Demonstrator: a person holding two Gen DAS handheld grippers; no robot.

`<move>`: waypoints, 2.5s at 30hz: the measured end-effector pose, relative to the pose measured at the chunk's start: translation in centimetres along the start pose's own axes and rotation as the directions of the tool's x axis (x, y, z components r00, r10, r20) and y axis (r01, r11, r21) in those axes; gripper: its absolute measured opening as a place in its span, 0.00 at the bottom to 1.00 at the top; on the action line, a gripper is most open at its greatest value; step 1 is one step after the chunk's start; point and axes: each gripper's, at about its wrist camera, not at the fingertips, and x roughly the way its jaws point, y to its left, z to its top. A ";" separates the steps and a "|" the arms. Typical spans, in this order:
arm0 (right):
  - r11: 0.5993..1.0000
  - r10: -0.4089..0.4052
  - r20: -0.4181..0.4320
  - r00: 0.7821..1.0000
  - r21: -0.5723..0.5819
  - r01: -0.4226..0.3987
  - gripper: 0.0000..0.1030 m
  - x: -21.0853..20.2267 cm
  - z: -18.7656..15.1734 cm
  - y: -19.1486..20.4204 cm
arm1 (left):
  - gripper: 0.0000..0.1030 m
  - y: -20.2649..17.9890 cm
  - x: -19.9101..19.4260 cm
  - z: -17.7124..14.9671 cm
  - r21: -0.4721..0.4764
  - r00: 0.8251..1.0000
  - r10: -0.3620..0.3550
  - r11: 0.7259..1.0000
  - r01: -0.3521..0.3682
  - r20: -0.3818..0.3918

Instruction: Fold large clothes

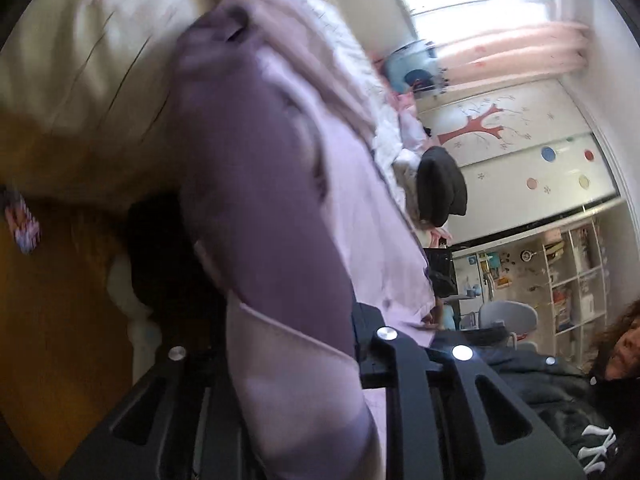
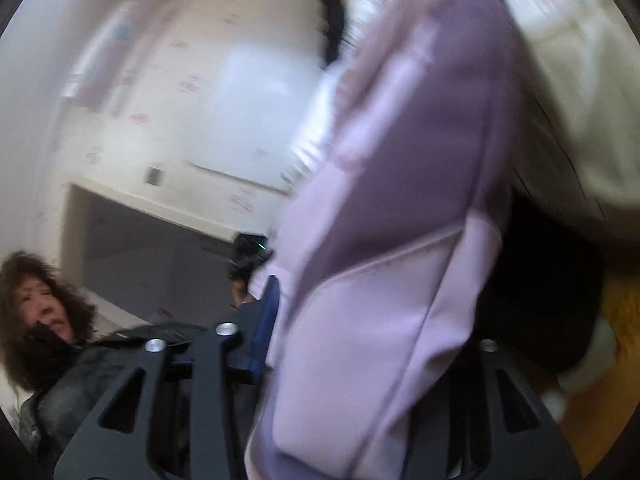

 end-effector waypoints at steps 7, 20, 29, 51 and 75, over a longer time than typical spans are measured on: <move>0.993 0.110 0.064 0.992 0.044 -0.113 0.43 0.2 -1.6 -1.4 | 0.28 0.4 0.0 -0.5 -0.026 0.997 0.012 1.000 -0.010 0.070; 0.908 0.405 0.272 0.873 -0.234 -0.349 0.43 -2.1 5.0 6.6 | 0.20 -6.2 -4.0 4.7 0.044 0.920 -0.173 0.985 0.168 0.351; 0.888 0.426 0.258 0.867 -0.304 -0.346 0.43 -2.3 9.8 8.7 | 0.20 -6.8 -4.8 9.3 0.071 0.880 -0.236 0.971 0.227 0.411; 0.986 0.161 0.492 0.855 -0.047 -0.159 0.43 0.1 32.2 0.7 | 0.20 0.1 3.4 34.9 -0.145 0.814 -0.164 0.946 0.290 0.558; 0.974 -0.225 0.445 0.867 0.082 0.211 0.93 2.0 35.2 2.3 | 0.93 -3.5 5.2 40.7 -0.252 0.817 -0.028 0.945 0.210 0.576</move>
